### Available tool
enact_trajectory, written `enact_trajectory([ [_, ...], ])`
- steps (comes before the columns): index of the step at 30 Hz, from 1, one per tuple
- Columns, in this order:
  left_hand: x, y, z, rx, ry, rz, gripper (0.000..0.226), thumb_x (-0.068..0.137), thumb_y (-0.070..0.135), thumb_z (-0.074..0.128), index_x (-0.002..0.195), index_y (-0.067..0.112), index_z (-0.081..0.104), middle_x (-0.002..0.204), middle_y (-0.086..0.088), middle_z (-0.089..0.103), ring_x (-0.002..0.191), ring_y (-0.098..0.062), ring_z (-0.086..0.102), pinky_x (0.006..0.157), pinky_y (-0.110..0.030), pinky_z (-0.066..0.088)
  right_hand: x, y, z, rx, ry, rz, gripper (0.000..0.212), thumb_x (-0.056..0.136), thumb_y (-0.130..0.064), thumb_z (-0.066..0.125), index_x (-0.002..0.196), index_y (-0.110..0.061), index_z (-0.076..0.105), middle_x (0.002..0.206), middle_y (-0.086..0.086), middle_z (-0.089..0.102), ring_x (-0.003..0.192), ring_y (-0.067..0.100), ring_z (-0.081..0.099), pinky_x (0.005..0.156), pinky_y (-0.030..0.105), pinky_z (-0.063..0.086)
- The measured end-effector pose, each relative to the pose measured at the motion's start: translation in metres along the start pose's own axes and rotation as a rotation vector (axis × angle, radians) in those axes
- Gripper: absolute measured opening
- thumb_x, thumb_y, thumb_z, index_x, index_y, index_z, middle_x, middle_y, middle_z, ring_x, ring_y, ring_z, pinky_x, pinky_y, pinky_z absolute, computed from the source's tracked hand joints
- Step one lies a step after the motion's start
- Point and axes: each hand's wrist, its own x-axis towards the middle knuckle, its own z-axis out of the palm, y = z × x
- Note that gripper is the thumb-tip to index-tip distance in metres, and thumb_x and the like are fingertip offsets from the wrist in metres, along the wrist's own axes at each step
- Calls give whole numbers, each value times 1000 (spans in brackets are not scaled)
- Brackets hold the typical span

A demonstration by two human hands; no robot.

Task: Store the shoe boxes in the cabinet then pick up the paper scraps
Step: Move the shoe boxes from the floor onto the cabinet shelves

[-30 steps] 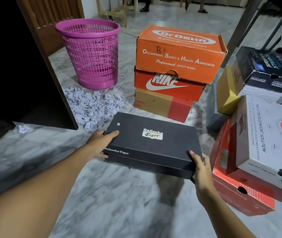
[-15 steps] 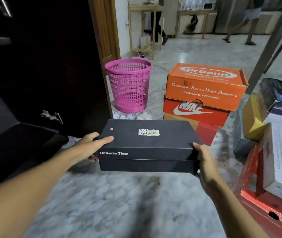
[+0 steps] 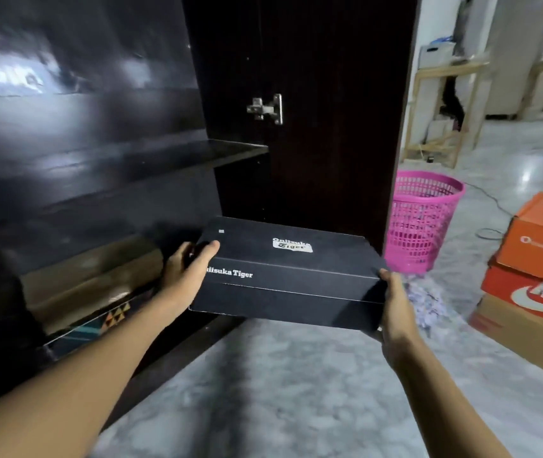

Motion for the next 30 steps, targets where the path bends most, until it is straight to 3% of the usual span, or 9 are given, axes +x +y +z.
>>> enact_trajectory([
  [4,6,-5,-61,36,220,14,31,85,50,64,102,24,63,94,3,64,100,-24,60,80,-32,40,4,-2,79,-25,-124,-13,24,91,-51,53,99,-35,68,119,3,65,109,25,62,70,34,52],
  [7,8,-19,-91,45,372,0,36,92,42,59,120,19,60,102,3,59,97,-18,54,82,-27,35,9,8,128,-61,-229,-33,35,92,-53,48,115,-32,64,121,4,63,110,26,60,87,42,51],
  [10,9,-38,-108,98,500,-23,41,90,44,62,125,21,58,98,7,57,92,-14,52,80,-25,35,16,23,169,-80,-278,-16,44,82,-62,50,112,-34,66,123,2,64,111,25,59,101,49,49],
  [15,33,-66,-135,166,710,-103,43,84,47,67,116,19,58,95,1,62,97,-25,60,80,-27,42,32,42,231,-81,-330,-35,22,94,-46,52,99,-29,65,99,-7,62,104,22,57,97,39,47],
  [19,60,-78,-151,184,891,-119,58,81,47,71,122,13,47,109,-8,62,103,-31,59,81,-29,42,47,53,284,-68,-390,-42,40,90,-50,54,115,-22,68,119,3,67,106,21,61,101,44,49],
  [21,77,-85,-154,244,927,-128,65,78,50,72,122,11,45,118,-13,59,106,-34,58,85,-33,44,55,56,310,-73,-412,-31,43,90,-51,54,119,-21,66,121,5,66,107,22,60,99,41,49],
  [26,118,-101,-161,501,884,-281,77,79,62,62,135,13,43,139,-18,29,126,-40,38,102,-45,39,72,72,363,-114,-474,25,44,86,-53,58,118,-23,64,123,4,64,101,20,61,95,35,48],
  [28,124,-108,-163,650,826,-282,75,85,66,50,139,16,39,146,-18,20,135,-36,22,105,-47,33,76,80,379,-126,-522,24,38,92,-49,58,119,-23,63,121,3,62,93,15,59,87,30,47],
  [30,132,-120,-164,808,811,-229,72,90,66,37,143,17,41,152,-20,17,140,-37,14,113,-49,20,80,89,392,-174,-562,-1,42,94,-50,57,124,-21,59,123,3,60,99,17,58,88,29,45],
])
